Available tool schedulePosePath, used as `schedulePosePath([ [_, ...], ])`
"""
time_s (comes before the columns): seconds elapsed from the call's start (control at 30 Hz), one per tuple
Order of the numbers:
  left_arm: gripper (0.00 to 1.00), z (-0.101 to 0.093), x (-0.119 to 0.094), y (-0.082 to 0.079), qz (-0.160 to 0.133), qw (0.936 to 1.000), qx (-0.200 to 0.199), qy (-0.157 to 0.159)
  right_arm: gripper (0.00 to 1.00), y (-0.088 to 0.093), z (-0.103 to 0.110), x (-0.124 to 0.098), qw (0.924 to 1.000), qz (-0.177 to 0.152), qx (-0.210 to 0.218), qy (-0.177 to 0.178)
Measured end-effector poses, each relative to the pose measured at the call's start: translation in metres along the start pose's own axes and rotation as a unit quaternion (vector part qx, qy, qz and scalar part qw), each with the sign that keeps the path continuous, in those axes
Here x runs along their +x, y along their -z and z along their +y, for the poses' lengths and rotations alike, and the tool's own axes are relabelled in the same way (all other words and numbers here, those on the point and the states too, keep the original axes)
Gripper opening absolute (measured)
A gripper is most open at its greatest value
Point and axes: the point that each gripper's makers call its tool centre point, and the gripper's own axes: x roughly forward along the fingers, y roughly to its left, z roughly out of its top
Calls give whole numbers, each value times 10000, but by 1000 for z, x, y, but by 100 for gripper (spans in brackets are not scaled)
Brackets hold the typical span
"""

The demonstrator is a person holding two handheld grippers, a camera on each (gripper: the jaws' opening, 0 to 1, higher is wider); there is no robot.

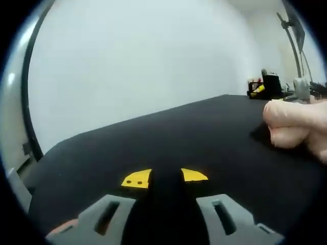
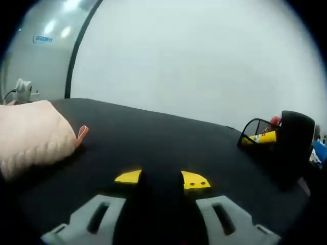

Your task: Fold the towel on the table until its edges align and the towel forms a compact rectangular stack.

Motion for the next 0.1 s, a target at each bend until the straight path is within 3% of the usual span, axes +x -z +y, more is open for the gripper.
schedulePosePath([
  [0.1, 21, 0, 2, 1, 2, 10000, 5, 51, 26, 1, -2, 1, 10000, 11, 17, 21],
])
